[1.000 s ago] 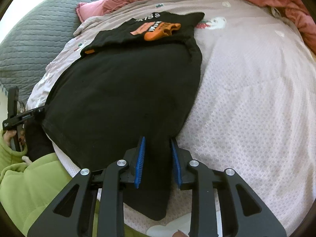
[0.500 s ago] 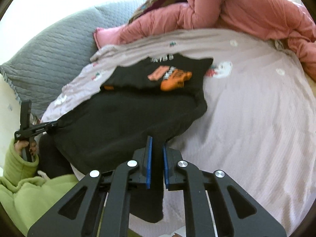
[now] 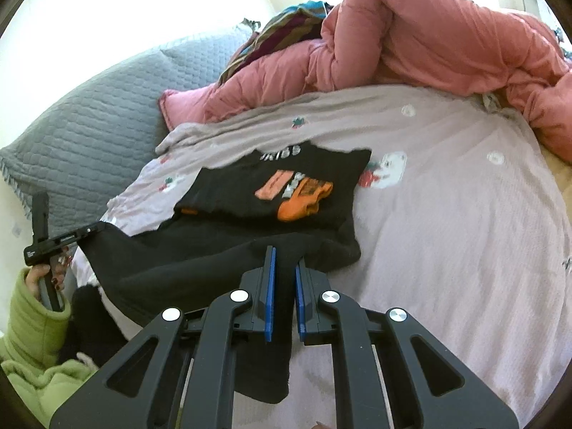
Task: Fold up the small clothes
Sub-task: 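Lift the hem with both grippers and fold it over toward the collar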
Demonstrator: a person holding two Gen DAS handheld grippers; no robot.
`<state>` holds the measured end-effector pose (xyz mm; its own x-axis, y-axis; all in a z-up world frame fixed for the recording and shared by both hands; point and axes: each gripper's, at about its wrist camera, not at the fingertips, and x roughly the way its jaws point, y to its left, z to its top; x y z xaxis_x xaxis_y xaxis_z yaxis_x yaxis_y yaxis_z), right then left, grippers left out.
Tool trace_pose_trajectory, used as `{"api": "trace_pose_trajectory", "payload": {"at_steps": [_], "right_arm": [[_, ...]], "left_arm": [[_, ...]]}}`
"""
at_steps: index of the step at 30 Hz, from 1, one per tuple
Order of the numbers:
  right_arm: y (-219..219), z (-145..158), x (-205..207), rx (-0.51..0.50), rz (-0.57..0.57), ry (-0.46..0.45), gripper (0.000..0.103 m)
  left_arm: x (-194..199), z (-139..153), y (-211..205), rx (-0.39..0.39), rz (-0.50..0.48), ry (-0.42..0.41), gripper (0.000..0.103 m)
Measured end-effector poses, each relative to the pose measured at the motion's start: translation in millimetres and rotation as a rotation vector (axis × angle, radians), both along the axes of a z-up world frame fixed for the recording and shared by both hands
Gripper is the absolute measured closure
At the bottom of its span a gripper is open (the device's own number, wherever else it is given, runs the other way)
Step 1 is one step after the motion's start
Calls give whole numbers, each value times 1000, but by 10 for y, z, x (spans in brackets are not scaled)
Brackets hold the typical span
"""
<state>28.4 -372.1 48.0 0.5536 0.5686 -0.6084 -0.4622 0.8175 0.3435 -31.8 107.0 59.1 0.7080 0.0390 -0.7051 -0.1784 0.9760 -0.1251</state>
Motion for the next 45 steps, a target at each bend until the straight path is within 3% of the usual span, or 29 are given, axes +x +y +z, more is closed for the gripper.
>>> {"api": "trace_pose_trajectory", "payload": {"at_steps": [6,18,27,33,38,40,43,45], "right_arm": [[53,131,214,4,-36,-33,94],[90,211,756,19,-123,-52,94],[186,53,1233,-25,-160,-9,94],[268,-234,1525,-66,-188,62,94],[303,-528,1701,-105,-210,133,94],[313,-626,1744,-117,-210,155,91],[293,-662,1733,-92,-208,170,75],[256,-623,1688,-81,-219,162,47]], "left_arm": [[246,139,26,42,13,-30,99],[934,223,180,25,38,-49,99],[1522,-34,289,-28,54,-3,99],[1806,-370,306,-32,55,50,99],[1885,-666,423,-87,73,114,98],[1864,-703,444,-98,60,105,97],[1793,-697,484,-149,45,86,87],[1692,-629,513,-183,51,59,76]]}}
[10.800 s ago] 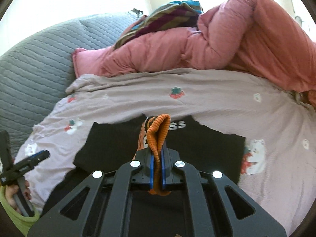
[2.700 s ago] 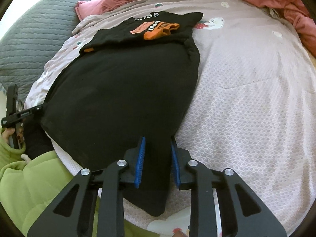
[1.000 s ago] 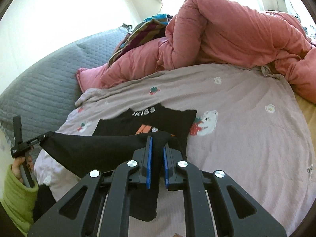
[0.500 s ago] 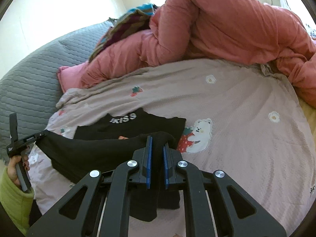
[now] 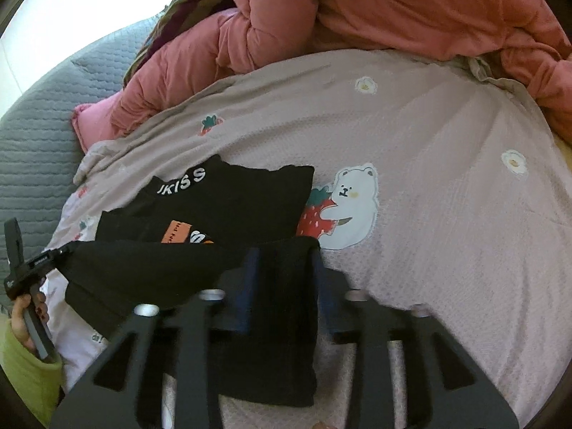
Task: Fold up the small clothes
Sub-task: 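Lift the hem with both grippers and fold it over toward the collar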
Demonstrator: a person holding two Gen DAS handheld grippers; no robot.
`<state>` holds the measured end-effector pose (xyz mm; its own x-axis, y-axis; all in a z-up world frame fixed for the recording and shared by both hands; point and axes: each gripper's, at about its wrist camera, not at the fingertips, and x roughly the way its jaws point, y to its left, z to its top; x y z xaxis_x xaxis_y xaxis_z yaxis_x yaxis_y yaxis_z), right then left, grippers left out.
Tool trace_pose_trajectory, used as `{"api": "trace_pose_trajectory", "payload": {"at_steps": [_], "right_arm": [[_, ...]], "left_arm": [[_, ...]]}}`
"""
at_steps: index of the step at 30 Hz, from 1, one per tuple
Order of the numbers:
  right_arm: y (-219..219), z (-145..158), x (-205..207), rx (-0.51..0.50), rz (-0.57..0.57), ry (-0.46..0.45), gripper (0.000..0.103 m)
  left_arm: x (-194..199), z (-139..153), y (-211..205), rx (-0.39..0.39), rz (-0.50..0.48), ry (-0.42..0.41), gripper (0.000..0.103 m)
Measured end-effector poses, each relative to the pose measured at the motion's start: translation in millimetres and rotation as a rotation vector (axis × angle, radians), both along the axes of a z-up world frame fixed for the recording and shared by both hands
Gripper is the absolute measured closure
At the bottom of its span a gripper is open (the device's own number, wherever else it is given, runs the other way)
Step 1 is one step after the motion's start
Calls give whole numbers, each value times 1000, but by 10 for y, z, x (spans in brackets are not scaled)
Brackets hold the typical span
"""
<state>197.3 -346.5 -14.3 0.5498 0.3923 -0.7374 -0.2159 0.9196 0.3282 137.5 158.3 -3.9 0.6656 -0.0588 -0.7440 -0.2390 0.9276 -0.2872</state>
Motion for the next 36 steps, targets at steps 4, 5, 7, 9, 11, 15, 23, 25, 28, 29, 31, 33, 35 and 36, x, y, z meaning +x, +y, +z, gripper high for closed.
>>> {"api": "trace_pose_trajectory", "payload": {"at_steps": [4,5,7,9,11,15,23,25,28,29,31,33,35,36], "right_arm": [[-152,139,-164,41,-20,-35,47],[-175,170,-214,41,-18,-42,47],[-192,214,-310,42,-1,-46,47],[-178,232,-415,39,22,-45,45],[-153,219,-495,32,44,-39,44],[-51,147,-608,35,92,-13,44],[80,3,-558,63,114,20,42],[91,-22,-534,70,116,27,43],[107,-61,-485,79,115,38,43],[104,-70,-471,86,112,42,43],[92,-75,-453,97,110,43,51],[79,-72,-430,94,109,42,82],[73,-61,-405,104,115,43,88],[69,-46,-390,99,115,36,91]], "left_arm": [[-189,183,-19,-17,-2,-64,71],[-223,214,-22,-17,0,-71,69],[-350,257,-49,-30,-2,-85,64],[-465,254,-96,-24,-15,-84,62],[-567,207,-131,-28,-26,-70,62],[-682,-25,-173,-55,-34,-15,60],[-528,-96,-243,-79,-53,8,60],[-439,-92,-264,-78,-53,16,60],[-270,-158,-261,-68,-31,69,63],[-244,-167,-257,-65,-25,77,76],[-193,-151,-272,-52,-24,76,91],[-158,-109,-301,-34,-38,73,99],[-130,-70,-317,-21,-52,75,99],[-105,-48,-319,-15,-60,78,99]]}}
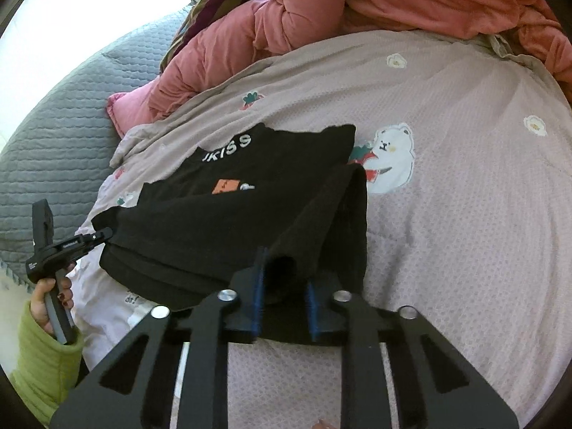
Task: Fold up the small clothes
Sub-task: 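Lift the hem with both grippers and fold it over toward the collar, then lower the hem onto the shirt and open both grippers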
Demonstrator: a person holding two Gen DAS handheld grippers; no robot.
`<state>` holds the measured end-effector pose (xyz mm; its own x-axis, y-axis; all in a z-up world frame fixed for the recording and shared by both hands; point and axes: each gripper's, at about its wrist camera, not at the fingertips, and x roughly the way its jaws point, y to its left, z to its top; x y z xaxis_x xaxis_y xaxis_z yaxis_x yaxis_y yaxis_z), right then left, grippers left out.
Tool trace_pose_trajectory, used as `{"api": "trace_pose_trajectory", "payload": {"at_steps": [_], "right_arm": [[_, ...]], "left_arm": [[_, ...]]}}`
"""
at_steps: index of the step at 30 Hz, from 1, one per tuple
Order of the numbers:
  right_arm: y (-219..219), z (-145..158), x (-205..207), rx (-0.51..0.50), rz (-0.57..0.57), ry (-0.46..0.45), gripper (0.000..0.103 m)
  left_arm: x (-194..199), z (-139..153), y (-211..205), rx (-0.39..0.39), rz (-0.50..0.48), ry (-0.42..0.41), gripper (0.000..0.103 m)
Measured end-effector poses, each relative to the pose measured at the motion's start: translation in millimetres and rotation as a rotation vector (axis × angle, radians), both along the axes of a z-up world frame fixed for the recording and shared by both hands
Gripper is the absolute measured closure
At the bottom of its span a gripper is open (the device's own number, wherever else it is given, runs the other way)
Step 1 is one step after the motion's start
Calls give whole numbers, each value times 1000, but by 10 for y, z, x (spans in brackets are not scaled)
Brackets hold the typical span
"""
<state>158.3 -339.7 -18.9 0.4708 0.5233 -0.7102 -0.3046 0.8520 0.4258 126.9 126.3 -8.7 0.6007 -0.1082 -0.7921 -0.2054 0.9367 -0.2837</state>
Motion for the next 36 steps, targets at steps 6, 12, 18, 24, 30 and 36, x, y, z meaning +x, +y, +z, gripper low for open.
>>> {"api": "trace_pose_trajectory", "payload": {"at_steps": [6,12,18,24,30,36], "right_arm": [[0,193,246,19,-18,-54,95],[60,347,649,43,-41,-80,95],[88,162,1070,30,-95,-18,95],[72,-102,1262,40,-144,59,85],[-126,0,1189,79,-225,5,53],[-118,240,909,-37,-199,-127,53]], "left_arm": [[190,164,128,-76,13,-31,101],[505,238,211,-111,44,-32,101],[822,74,265,-127,71,-12,96],[808,-43,414,-208,106,-57,78],[525,-26,768,-304,248,-123,66],[295,14,718,-236,237,-130,66]]}}
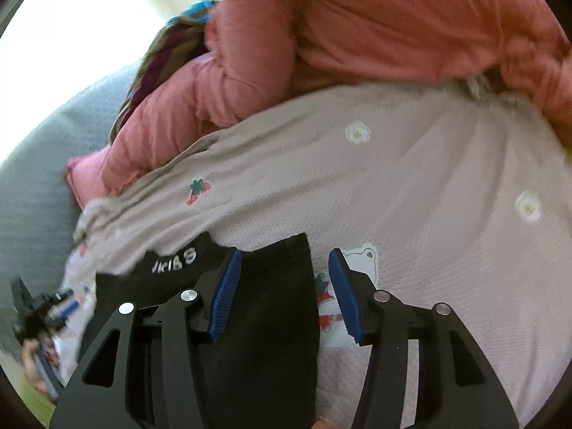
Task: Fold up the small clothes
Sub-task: 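Lower the hem onto the shirt and open both grippers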
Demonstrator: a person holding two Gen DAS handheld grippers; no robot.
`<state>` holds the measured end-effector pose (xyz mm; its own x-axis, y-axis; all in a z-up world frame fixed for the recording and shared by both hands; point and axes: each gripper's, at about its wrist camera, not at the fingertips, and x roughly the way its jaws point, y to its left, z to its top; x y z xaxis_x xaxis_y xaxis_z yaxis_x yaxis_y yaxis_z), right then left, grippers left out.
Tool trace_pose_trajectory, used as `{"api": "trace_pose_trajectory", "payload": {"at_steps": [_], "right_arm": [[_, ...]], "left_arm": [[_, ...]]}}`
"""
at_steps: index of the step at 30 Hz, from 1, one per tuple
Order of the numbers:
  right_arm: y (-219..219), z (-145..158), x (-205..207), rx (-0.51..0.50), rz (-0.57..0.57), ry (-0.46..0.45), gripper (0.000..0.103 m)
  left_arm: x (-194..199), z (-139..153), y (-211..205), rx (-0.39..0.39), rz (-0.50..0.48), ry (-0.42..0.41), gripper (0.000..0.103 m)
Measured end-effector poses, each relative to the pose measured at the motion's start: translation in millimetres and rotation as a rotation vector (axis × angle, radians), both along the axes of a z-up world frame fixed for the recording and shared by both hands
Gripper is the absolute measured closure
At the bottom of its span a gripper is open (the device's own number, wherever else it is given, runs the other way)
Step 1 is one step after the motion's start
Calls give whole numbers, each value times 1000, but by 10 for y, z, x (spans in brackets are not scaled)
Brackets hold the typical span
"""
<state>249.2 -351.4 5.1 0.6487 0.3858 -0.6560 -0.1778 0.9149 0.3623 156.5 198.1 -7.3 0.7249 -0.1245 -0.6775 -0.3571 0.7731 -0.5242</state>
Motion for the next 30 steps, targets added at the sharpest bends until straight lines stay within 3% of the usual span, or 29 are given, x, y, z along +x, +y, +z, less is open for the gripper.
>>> {"api": "trace_pose_trajectory", "payload": {"at_steps": [4,7,10,12,14,16,17,18,19,23,26,28,29,30], "right_arm": [[261,10,-175,-140,92,-39,47],[433,-104,-160,-239,125,-16,46],[457,-245,-4,-253,112,36,46],[481,-310,107,-282,96,54,46],[472,-393,237,-304,78,81,46],[451,-434,312,-283,71,95,46],[448,-447,333,-274,72,96,56],[446,-459,350,-265,79,96,90],[436,-460,354,-231,96,94,96],[366,-325,323,-203,65,33,96],[342,-408,380,-249,34,70,94],[377,-503,411,-297,32,97,83],[388,-533,406,-337,15,101,69],[382,-539,390,-353,6,101,67]], "left_arm": [[-73,-90,-227,108,-57,44,66],[-88,-186,-410,196,-113,72,63],[-82,-242,-554,279,-151,86,59],[-68,-261,-633,326,-174,83,50],[-60,-271,-699,359,-190,77,50],[-38,-289,-756,386,-198,81,58],[-36,-295,-780,394,-200,82,78],[-40,-298,-805,414,-200,81,93],[-43,-285,-824,434,-197,79,93],[-65,-169,-803,460,-188,40,97],[0,-252,-755,434,-182,79,94],[-4,-358,-730,412,-177,104,89],[-24,-369,-723,401,-177,101,87],[-44,-364,-718,398,-178,102,84]]}}
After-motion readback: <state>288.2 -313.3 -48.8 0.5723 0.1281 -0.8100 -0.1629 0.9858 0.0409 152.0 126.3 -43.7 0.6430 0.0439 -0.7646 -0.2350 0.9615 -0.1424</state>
